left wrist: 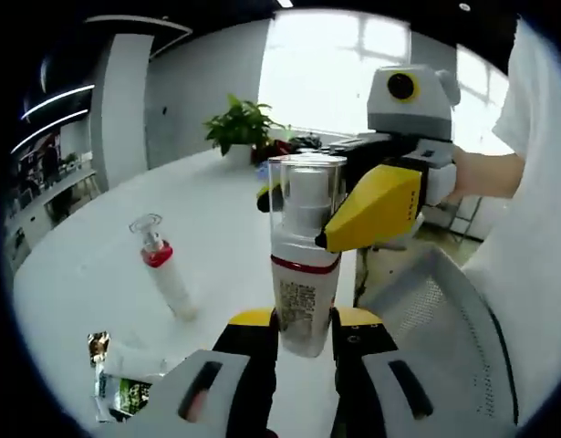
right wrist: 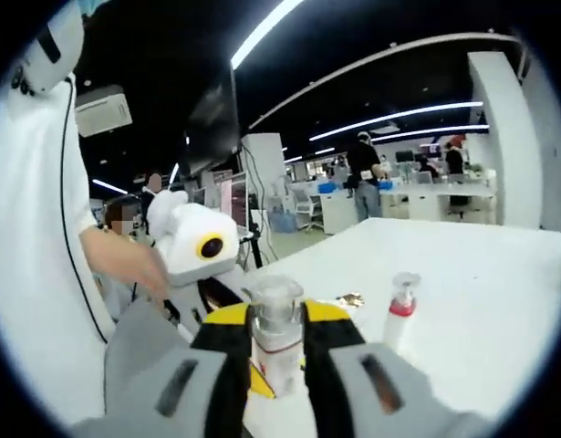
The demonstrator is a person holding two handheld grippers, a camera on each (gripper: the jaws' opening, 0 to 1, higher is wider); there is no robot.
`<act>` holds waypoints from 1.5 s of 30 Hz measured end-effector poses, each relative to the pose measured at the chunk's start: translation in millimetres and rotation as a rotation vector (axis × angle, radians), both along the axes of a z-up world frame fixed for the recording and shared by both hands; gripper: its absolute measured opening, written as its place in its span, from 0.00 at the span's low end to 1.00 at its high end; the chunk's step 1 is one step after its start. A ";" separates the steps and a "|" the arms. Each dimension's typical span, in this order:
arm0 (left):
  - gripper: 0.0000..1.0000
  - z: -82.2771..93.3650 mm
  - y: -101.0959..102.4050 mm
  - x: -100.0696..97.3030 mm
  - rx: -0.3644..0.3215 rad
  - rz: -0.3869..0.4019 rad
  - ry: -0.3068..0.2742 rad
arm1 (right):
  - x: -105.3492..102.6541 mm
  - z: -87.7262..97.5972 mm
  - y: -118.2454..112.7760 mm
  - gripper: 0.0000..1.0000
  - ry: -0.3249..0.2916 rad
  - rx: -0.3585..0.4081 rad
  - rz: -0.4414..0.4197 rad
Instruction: Arrange the skincare products in the storage area until every visible bottle or jar stands upright without overlapping.
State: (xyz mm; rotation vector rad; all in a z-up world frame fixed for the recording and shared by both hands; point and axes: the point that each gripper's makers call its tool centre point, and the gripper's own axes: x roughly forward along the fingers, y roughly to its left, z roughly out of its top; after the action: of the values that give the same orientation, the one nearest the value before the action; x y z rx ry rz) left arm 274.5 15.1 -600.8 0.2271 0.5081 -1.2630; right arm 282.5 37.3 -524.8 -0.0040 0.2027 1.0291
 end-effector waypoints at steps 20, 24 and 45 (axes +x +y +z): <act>0.19 -86.8 -7.9 26.7 0.129 -0.013 -0.036 | 19.1 -88.0 -0.8 0.20 0.025 -0.271 0.122; 0.19 -97.5 -8.2 31.3 0.141 -0.011 -0.035 | 23.3 -99.6 -0.9 0.20 0.034 -0.292 0.127; 0.23 -124.5 -4.6 35.8 0.172 -0.024 -0.011 | 28.7 -128.5 -0.9 0.20 0.100 -0.325 0.101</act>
State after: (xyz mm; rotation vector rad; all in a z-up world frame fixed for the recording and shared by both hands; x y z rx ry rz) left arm 310.3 10.5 -725.3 0.3855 0.6065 -1.2417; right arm 311.3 36.4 -653.3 -0.2596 0.4628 1.0883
